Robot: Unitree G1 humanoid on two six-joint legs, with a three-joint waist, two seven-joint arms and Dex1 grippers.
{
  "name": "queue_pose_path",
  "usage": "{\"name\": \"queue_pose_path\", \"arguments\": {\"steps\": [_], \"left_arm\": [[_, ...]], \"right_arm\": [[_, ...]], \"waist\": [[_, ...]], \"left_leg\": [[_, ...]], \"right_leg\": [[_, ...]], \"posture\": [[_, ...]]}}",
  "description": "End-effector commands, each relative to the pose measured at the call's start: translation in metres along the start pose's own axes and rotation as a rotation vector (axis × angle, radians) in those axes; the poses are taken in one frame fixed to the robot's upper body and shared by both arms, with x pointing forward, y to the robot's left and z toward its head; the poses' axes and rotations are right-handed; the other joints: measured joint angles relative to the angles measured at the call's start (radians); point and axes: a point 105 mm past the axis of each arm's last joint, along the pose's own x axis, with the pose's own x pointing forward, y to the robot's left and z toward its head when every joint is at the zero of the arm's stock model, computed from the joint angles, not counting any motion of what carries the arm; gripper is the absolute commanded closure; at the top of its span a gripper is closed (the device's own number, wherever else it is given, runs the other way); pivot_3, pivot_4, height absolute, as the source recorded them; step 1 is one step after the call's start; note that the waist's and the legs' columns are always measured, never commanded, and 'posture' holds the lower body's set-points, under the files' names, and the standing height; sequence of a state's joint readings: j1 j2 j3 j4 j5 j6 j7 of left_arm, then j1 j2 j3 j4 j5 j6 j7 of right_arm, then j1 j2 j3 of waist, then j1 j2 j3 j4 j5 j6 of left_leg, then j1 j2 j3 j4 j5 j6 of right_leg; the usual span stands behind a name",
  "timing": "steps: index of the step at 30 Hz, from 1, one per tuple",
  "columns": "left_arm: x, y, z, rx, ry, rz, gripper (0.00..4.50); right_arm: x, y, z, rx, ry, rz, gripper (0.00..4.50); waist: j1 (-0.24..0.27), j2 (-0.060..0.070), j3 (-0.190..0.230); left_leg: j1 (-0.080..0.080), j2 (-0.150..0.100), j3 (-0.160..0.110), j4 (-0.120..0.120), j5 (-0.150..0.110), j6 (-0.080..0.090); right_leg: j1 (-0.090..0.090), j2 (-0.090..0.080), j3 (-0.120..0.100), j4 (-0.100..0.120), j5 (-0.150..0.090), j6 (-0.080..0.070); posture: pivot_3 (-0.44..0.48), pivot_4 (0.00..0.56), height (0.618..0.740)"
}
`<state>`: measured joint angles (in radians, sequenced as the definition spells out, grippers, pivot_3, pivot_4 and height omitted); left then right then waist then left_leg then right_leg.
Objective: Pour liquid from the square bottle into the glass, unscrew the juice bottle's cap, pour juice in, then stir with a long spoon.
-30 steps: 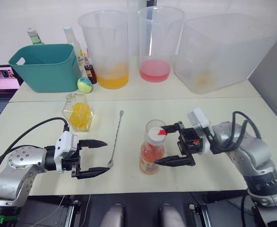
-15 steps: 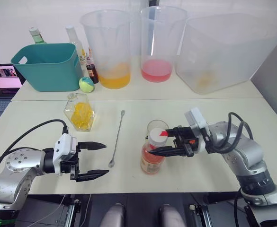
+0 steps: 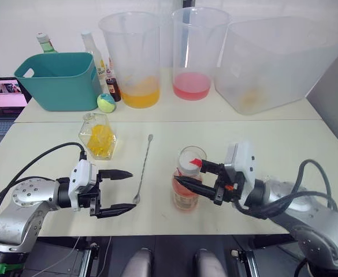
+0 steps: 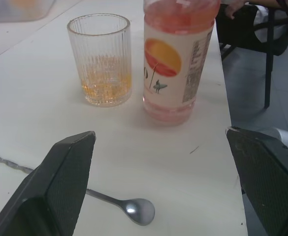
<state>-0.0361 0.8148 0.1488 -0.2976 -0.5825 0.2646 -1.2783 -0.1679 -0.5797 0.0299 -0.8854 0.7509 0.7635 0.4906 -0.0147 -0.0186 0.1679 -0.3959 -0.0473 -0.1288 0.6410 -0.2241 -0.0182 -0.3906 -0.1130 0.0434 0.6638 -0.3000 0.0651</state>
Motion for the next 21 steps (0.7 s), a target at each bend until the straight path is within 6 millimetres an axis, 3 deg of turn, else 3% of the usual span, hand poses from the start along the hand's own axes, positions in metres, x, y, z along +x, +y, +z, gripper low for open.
{"name": "queue_pose_path", "arguments": {"steps": [1, 4, 7, 8, 14, 21], "left_arm": [[0.003, -0.001, 0.007, 0.029, -0.015, -0.023, 0.00], [0.003, 0.000, 0.006, 0.030, -0.018, -0.024, 0.00], [0.003, 0.001, 0.006, 0.032, -0.018, -0.025, 0.00], [0.003, 0.002, 0.006, 0.032, -0.017, -0.025, 0.00], [0.002, 0.003, 0.003, 0.032, -0.017, -0.021, 0.00], [0.002, 0.005, 0.001, 0.034, -0.020, -0.019, 0.00]], "right_arm": [[0.001, 0.018, 0.002, -0.051, -0.024, 0.015, 3.03], [0.000, 0.022, -0.015, 0.023, 0.012, 0.023, 3.03], [-0.001, 0.017, -0.013, 0.052, -0.027, 0.012, 3.03], [-0.003, 0.014, -0.009, 0.051, -0.043, 0.008, 2.00], [-0.012, -0.007, 0.008, 0.028, -0.078, 0.047, 0.04], [-0.019, -0.017, 0.013, 0.074, -0.034, 0.374, 0.04]], "waist": [[-0.003, 0.000, 0.000], [-0.005, 0.000, 0.000], [-0.005, -0.001, 0.000], [-0.006, -0.001, 0.000], [-0.005, -0.001, 0.000], [-0.004, -0.001, 0.000]], "left_leg": [[0.001, 0.001, 0.000, 0.000, 0.000, 0.000], [0.002, 0.001, 0.000, 0.000, 0.000, 0.000], [0.004, 0.001, 0.000, 0.000, 0.000, 0.000], [0.004, 0.001, 0.000, 0.000, 0.000, 0.000], [0.005, 0.002, 0.001, 0.000, 0.000, 0.000], [0.005, 0.002, 0.002, 0.000, 0.000, 0.000]], "right_leg": [[0.000, 0.001, 0.000, 0.000, 0.000, 0.000], [0.001, 0.001, 0.000, 0.000, 0.000, 0.000], [0.003, 0.001, 0.000, 0.000, 0.000, 0.000], [0.004, 0.001, 0.000, 0.000, 0.000, 0.000], [0.004, 0.002, 0.000, 0.000, 0.000, 0.000], [0.004, 0.002, 0.000, -0.001, 0.000, 0.000]], "posture": [[0.000, 0.150, 0.738], [0.000, 0.150, 0.738], [0.000, 0.150, 0.738], [0.000, 0.150, 0.738], [0.000, 0.150, 0.738], [0.000, 0.150, 0.738]]}}
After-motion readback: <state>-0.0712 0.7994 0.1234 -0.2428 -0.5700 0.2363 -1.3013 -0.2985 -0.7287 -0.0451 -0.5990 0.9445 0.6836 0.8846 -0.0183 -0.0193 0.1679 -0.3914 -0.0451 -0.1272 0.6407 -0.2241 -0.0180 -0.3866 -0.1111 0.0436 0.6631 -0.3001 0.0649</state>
